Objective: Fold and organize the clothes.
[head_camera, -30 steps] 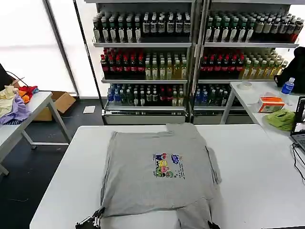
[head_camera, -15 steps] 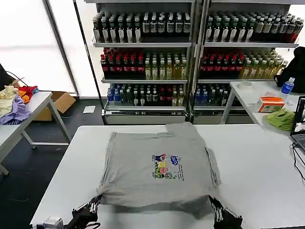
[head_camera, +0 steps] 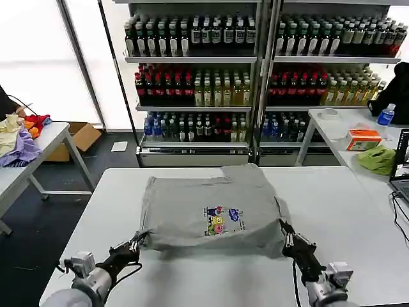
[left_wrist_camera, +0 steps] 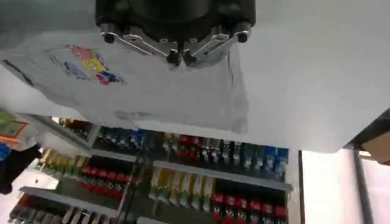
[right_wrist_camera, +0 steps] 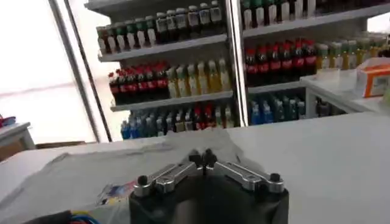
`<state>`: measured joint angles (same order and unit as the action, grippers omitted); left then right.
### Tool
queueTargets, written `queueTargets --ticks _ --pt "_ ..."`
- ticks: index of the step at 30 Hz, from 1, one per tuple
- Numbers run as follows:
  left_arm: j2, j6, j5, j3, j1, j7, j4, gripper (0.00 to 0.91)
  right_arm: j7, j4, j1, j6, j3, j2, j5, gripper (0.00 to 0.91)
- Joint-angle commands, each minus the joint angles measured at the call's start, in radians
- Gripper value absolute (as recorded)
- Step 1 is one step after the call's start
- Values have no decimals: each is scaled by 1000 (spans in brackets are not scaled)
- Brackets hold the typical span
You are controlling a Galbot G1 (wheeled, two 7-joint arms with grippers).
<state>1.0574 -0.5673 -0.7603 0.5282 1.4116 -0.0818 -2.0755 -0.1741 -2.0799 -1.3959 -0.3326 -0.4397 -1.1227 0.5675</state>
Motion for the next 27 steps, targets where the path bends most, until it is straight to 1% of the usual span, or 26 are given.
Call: queueTargets --ticks 1,4,5,9,11,16,18,20,21,22,24,25,26,27 --pt "-24 -9 -48 -35 -168 8 159 907 -9 148 166 -7 70 23 9 907" --pt "-13 -9 -46 -28 -177 10 173 907 -9 184 200 -18 106 16 4 907" --pt "-11 -9 -39 -26 -176 14 175 907 -5 195 209 -34 115 15 -4 907" --pt "1 -9 -18 1 -154 24 165 907 14 206 220 -52 123 11 -23 907" --pt "-1 -9 -14 26 -138 15 152 907 14 188 211 -64 114 9 -28 907" --pt "-8 -9 22 72 -32 5 71 907 6 111 145 -89 45 9 -41 907" --pt "1 -9 45 83 28 -14 29 907 3 53 90 -107 18 15 -54 907" --pt "15 -9 73 87 75 -10 5 907 -5 7 8 -114 -6 11 -87 907" --pt "25 -9 77 82 108 -9 -8 907 -17 -19 -41 -118 -18 5 -120 907" --pt "34 -9 77 75 126 -8 -11 907 -31 -31 -61 -129 -21 0 -134 907" --pt "50 -9 92 54 141 -4 -2 907 -94 -52 -103 -176 -20 -25 -165 907" --pt "60 -9 93 45 142 -3 6 907 -97 -53 -109 -181 -18 -26 -169 907" --pt "71 -9 95 39 140 -5 18 907 -117 -50 -120 -183 -10 -37 -198 907" --pt "81 -9 96 27 129 -4 32 907 -138 -43 -120 -192 -1 -44 -200 877"
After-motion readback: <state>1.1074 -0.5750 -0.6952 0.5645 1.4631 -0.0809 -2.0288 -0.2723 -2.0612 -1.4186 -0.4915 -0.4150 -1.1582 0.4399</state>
